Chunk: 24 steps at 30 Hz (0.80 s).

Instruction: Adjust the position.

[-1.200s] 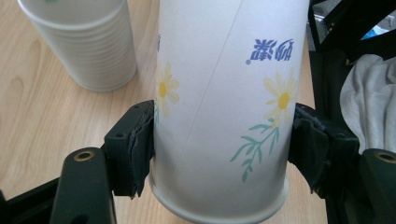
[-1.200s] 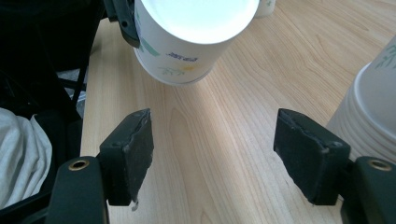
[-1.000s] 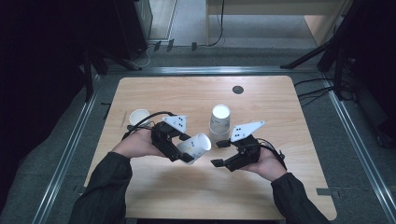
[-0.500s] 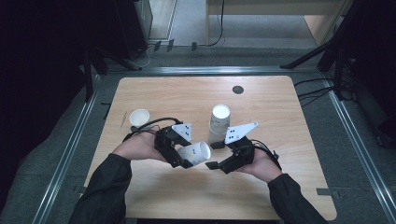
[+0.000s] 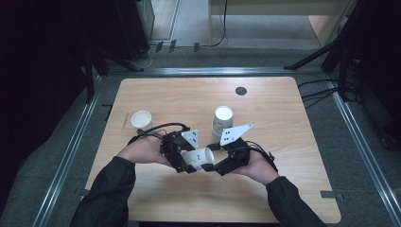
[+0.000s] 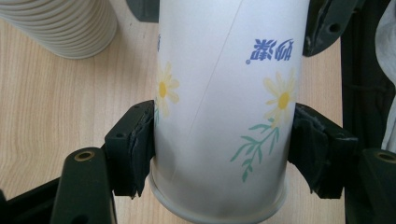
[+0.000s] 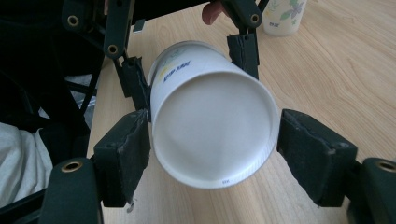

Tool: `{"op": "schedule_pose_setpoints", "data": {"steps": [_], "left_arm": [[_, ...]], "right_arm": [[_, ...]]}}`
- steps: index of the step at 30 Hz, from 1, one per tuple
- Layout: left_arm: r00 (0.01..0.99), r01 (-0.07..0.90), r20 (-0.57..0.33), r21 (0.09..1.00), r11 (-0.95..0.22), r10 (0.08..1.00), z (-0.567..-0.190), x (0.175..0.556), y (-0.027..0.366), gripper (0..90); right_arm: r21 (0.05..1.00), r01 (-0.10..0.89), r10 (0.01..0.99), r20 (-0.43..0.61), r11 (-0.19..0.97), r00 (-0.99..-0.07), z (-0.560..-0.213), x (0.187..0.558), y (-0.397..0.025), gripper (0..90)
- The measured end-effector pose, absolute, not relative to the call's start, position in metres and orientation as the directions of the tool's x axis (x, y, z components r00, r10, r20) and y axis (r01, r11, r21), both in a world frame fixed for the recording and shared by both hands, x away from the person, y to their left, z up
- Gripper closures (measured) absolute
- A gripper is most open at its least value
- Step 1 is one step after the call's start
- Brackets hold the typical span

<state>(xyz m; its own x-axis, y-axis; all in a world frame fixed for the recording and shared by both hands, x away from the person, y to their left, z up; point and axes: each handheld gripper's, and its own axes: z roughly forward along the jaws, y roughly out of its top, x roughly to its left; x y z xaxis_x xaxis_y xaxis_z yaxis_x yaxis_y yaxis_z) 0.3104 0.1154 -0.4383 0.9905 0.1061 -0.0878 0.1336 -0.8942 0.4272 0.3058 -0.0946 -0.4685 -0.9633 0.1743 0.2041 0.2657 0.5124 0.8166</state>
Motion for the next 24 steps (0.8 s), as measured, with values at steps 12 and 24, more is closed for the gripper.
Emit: {"op": "schedule_pose_setpoints", "data": {"steps": [12,24], "left_arm": [[0.991,0.127,-0.079,0.418,-0.899,0.104,-0.4410,0.3082,0.1107,28.7],[0.992,0.122,-0.080,0.442,-0.889,0.096,-0.4404,0.3102,0.1142,22.5]], "right_arm": [[0.817,0.252,0.149,0.203,0.518,-0.968,-0.4695,0.3045,-0.0886,33.6],[0.819,0.247,0.147,0.199,0.518,-0.969,-0.4640,0.3040,-0.0913,35.0]]}}
